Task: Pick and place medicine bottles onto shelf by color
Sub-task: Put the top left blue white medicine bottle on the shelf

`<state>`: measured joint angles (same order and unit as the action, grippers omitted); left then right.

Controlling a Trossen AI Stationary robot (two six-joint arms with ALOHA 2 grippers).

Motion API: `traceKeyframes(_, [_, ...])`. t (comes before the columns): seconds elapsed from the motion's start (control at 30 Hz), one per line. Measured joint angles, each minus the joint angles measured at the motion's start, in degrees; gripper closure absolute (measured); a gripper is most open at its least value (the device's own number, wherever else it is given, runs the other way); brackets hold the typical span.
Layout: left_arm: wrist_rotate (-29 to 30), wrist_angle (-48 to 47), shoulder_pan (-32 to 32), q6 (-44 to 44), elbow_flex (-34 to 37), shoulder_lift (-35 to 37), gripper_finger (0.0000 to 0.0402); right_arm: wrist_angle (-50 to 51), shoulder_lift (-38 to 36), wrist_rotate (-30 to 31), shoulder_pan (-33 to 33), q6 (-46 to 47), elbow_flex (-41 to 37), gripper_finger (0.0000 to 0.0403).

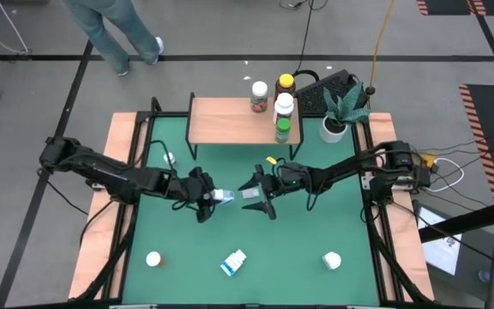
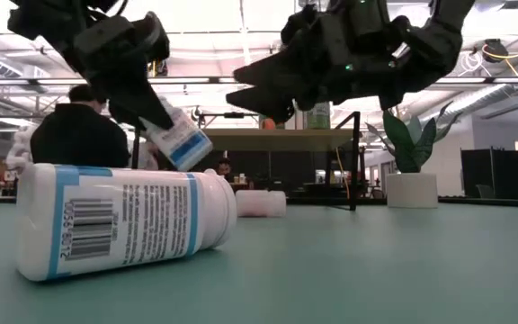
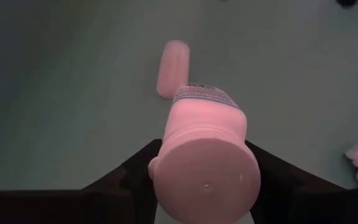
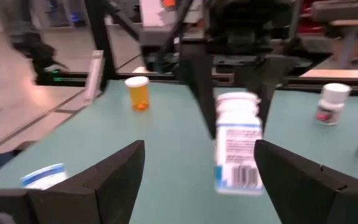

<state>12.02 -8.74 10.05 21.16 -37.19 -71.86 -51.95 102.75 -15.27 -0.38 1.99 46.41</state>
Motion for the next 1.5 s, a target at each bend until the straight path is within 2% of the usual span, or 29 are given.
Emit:
traceKeyframes(0.17, [0.01,7.02,-1.08,-3.4,0.0,-1.68,0.0217,-0.48,1.45,3.52,0.09,-2.06,0.07,0.0085])
traceKeyframes(0.57, [-0.69,17.29,-0.24,-10.58,0.0,-1.68,0.0217,0.33,1.45,3.5,0.09,-1.24,0.07,0.0089])
traceKeyframes(0.73, [-0.9,18.68,-0.12,-11.91,0.0,-1.68,0.0217,-0.21,1.45,3.54,0.09,-1.17,0.07,0.0124])
traceKeyframes(0.93, [-0.65,18.0,-0.16,-10.45,0.0,-1.68,0.0215,-0.51,1.45,6.73,0.13,-1.16,0.07,0.0201])
traceKeyframes(1.1, [-0.62,18.83,-0.15,-7.53,0.02,-1.68,0.0185,-0.65,1.45,6.86,0.13,-1.17,0.05,0.0247])
traceKeyframes(1.37, [0.04,24.55,-0.12,-8.36,0.02,-1.03,0.0097,-5.15,1.45,7.79,0.11,0.27,-0.09,0.0223])
traceKeyframes(1.5, [-0.52,26.32,0.6,-11.04,0.02,-1.05,0.0066,-14.34,1.47,7.8,0.45,-0.65,-3.36,0.0231])
